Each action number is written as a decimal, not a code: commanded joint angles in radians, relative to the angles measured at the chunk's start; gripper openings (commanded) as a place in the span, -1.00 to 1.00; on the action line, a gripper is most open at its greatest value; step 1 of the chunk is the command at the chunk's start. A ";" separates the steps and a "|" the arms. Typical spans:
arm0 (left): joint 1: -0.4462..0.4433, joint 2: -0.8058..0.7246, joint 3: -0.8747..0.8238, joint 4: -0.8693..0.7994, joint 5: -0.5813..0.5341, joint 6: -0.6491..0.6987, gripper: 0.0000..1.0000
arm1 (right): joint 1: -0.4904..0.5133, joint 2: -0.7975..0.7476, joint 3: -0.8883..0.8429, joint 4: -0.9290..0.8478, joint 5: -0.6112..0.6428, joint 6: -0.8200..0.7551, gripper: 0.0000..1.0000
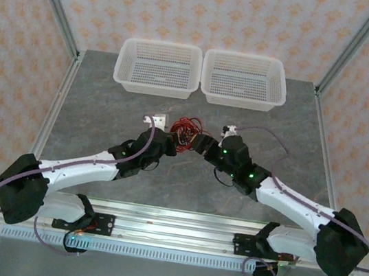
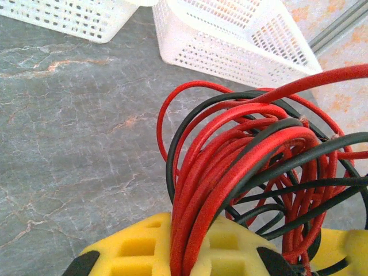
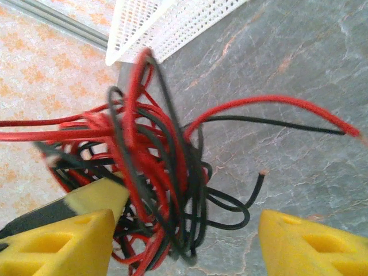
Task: Untangle the cables
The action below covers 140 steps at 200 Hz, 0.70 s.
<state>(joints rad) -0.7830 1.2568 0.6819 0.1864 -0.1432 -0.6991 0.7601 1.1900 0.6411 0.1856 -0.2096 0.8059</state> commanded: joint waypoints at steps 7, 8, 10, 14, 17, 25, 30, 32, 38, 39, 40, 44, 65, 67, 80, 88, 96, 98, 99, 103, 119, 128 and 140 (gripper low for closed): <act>0.003 -0.050 -0.024 0.084 -0.021 -0.042 -1.00 | 0.016 0.075 0.013 0.084 -0.017 0.056 0.25; 0.003 -0.051 -0.026 0.085 -0.021 -0.043 -1.00 | 0.017 0.077 0.013 0.086 -0.017 0.056 0.25; 0.002 -0.052 -0.028 0.088 -0.021 -0.043 -1.00 | 0.017 0.081 0.012 0.088 -0.018 0.057 0.24; 0.003 -0.057 -0.032 0.093 -0.021 -0.046 -1.00 | 0.018 0.089 0.014 0.095 -0.019 0.059 0.22; 0.003 -0.059 -0.035 0.095 -0.021 -0.048 -1.00 | 0.019 0.094 0.014 0.101 -0.020 0.059 0.21; 0.003 -0.064 -0.039 0.100 -0.021 -0.054 -1.00 | 0.019 0.107 0.016 0.114 -0.026 0.061 0.15; 0.003 -0.066 -0.043 0.104 -0.021 -0.058 -1.00 | 0.019 0.117 0.018 0.120 -0.029 0.061 0.11; 0.003 -0.068 -0.045 0.107 -0.021 -0.060 -1.00 | 0.020 0.121 0.019 0.123 -0.030 0.061 0.09; 0.003 -0.072 -0.051 0.116 -0.019 -0.067 -1.00 | 0.020 0.128 0.022 0.131 -0.032 0.061 0.01; 0.003 -0.072 -0.052 0.117 -0.019 -0.068 -1.00 | 0.021 0.129 0.022 0.132 -0.033 0.061 0.00; 0.003 -0.072 -0.053 0.119 -0.019 -0.070 -1.00 | 0.021 0.131 0.024 0.134 -0.033 0.061 -0.02; 0.002 -0.076 -0.059 0.128 -0.019 -0.076 -1.00 | 0.020 0.137 0.024 0.140 -0.034 0.060 -0.08; 0.002 -0.093 -0.100 0.197 -0.006 -0.108 -1.00 | 0.020 0.151 0.021 0.183 -0.030 0.052 -0.49; 0.003 -0.094 -0.103 0.203 -0.005 -0.111 -1.00 | 0.019 0.151 0.021 0.189 -0.029 0.051 -0.52; 0.002 -0.101 -0.125 0.240 0.000 -0.121 -1.00 | 0.021 0.149 0.013 0.230 -0.030 0.038 -0.57; 0.004 -0.105 -0.139 0.262 0.001 -0.127 -1.00 | 0.021 0.149 0.012 0.255 -0.044 0.031 -0.54; 0.003 -0.110 -0.154 0.286 0.004 -0.130 -1.00 | 0.021 0.153 0.013 0.277 -0.071 0.024 -0.47; 0.003 -0.111 -0.157 0.292 0.006 -0.132 -1.00 | 0.020 0.154 0.014 0.280 -0.078 0.023 -0.45; 0.003 -0.112 -0.160 0.295 0.006 -0.132 -1.00 | 0.020 0.156 0.017 0.281 -0.082 0.022 -0.44; 0.002 -0.114 -0.166 0.307 0.010 -0.134 -1.00 | 0.021 0.162 0.020 0.286 -0.096 0.020 -0.39; 0.002 -0.119 -0.189 0.354 0.024 -0.138 -1.00 | 0.020 0.183 0.030 0.292 -0.119 0.031 -0.27; 0.003 -0.120 -0.197 0.379 0.040 -0.138 -1.00 | 0.021 0.196 0.025 0.304 -0.120 0.043 -0.26; 0.003 -0.122 -0.204 0.407 0.059 -0.135 -1.00 | 0.020 0.211 0.023 0.306 -0.112 0.052 -0.32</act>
<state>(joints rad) -0.7830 1.1629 0.4927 0.4385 -0.1322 -0.8158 0.7784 1.3712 0.6472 0.4397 -0.3050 0.8459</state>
